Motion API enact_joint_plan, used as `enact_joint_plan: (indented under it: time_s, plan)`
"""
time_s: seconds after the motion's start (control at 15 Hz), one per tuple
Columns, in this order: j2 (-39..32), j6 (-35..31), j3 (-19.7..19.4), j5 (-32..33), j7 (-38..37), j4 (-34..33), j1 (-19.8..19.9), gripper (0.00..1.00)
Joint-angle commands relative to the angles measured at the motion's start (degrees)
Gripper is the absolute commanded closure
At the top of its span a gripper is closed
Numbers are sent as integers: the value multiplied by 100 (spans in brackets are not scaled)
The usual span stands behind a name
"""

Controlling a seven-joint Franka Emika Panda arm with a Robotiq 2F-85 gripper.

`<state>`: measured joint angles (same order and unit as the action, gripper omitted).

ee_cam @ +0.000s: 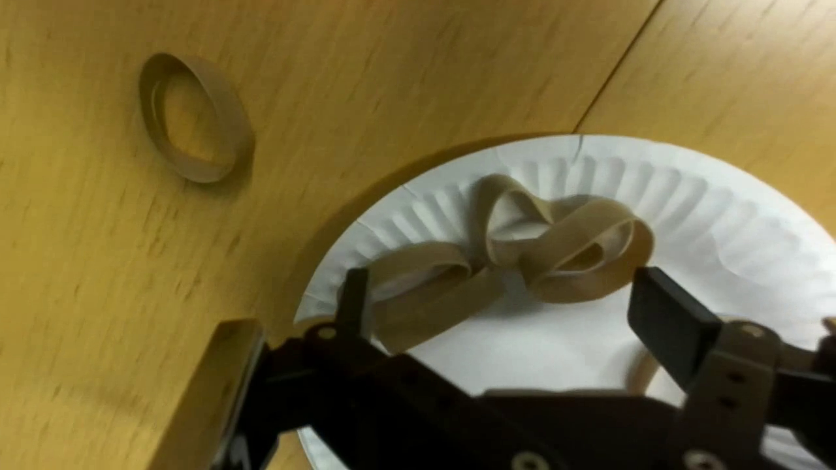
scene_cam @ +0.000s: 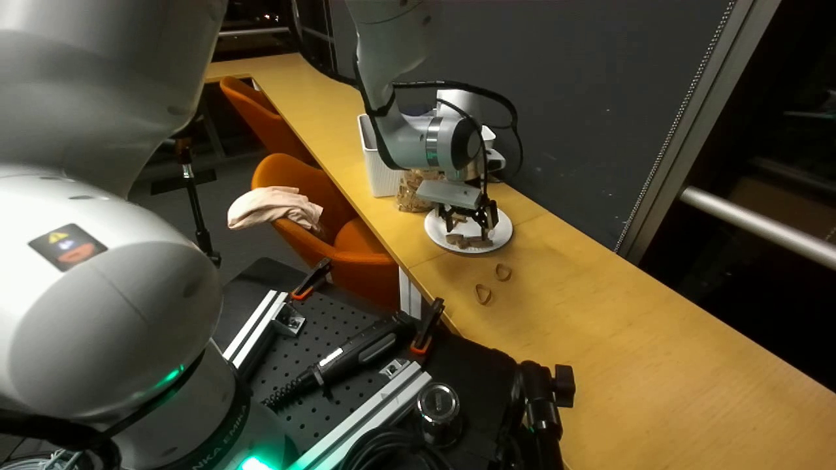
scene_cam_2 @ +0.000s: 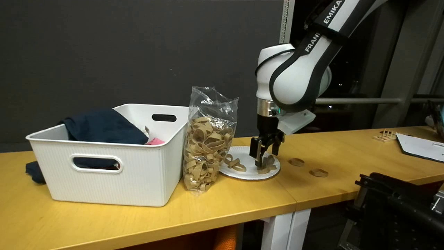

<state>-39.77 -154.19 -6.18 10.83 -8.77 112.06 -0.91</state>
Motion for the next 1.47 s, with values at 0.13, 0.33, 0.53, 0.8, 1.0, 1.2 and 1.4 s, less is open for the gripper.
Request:
enact_joint_plan:
  time_s: [0.13, 0.33, 0.53, 0.8, 1.0, 1.2, 1.4]
  plan:
    - [-259, -90, 37, -148, 191, -203, 13, 0]
    - [-363, -131, 27, -141, 191, -276, 4, 0]
    - [-408, -184, 13, -130, 163, -328, -34, 17]
    - [-461, -316, 3, -152, 124, -393, -50, 49]
    - [-481, -411, -8, -190, 80, -433, -62, 73]
    - [-471, -442, -41, -276, 8, -451, -93, 95]
    - [-417, -413, -76, -350, -89, -440, -169, 100]
